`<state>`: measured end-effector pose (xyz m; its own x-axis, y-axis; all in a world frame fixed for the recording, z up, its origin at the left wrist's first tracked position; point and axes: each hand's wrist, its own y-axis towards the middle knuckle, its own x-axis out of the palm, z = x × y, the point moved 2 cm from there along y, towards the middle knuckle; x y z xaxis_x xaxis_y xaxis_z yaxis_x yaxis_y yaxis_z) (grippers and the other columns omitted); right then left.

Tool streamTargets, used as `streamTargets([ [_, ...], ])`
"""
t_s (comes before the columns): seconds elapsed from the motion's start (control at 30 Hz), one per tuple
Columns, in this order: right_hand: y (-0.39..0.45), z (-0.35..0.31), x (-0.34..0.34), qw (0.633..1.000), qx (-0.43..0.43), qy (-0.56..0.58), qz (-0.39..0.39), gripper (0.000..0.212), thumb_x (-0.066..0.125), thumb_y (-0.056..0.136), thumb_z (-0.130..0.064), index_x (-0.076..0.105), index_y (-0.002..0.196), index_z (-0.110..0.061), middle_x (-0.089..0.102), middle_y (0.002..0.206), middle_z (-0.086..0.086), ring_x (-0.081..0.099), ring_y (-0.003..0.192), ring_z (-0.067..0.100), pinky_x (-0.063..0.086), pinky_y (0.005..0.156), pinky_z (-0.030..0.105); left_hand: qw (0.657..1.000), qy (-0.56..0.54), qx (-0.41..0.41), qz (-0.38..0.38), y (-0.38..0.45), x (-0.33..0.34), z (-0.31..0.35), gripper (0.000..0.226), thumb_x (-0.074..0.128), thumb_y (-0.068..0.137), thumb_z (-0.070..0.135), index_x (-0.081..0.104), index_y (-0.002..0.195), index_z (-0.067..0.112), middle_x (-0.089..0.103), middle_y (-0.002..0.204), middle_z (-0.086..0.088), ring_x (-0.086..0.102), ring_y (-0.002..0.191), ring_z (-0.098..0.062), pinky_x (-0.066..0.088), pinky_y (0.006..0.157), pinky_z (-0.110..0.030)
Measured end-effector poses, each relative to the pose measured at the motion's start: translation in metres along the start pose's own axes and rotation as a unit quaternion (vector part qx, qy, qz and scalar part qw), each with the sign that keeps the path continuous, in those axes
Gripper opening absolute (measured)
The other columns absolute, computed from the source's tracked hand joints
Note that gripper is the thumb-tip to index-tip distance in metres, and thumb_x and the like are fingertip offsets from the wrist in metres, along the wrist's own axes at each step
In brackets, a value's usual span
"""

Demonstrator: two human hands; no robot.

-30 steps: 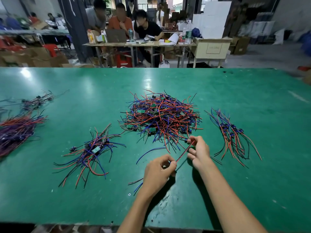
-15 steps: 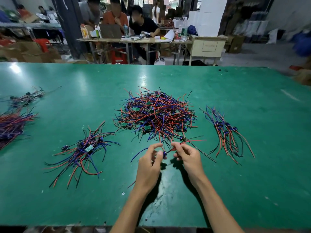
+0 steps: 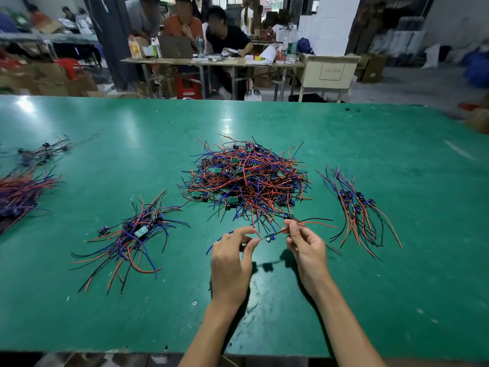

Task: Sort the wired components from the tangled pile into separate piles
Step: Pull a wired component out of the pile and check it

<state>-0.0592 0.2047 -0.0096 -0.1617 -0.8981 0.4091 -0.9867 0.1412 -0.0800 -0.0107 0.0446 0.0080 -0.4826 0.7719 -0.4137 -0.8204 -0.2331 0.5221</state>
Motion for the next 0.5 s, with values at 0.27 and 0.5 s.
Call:
streamTargets([
  [0.27,-0.008,0.001,0.006,0.99,-0.015,-0.12,-0.08,0.028,0.074,0.085,-0.036,0.074,0.093,-0.01,0.077,0.088,0.013,0.075,0.08,0.026,0.059,0.065,0.027,0.998,0.058,-0.037,-0.015,0.002,0.002,-0.01,0.015,0.068,0.095,0.028,0.065,0.107,0.036,0.063,0.087,0.011,0.057,0.086,-0.019,0.027,0.081,-0.017],
  [0.5,0.038,-0.044,-0.007,0.996,0.05,0.057,0.053,0.022,0.058,0.102,-0.016,0.058,0.096,0.005,0.075,0.095,0.023,0.077,0.085,0.029,0.06,0.067,0.021,0.989,0.101,-0.057,0.091,0.005,-0.002,-0.008,0.015,0.055,0.095,0.034,0.064,0.106,0.028,0.063,0.105,0.016,0.048,0.107,-0.012,0.025,0.086,-0.025],
])
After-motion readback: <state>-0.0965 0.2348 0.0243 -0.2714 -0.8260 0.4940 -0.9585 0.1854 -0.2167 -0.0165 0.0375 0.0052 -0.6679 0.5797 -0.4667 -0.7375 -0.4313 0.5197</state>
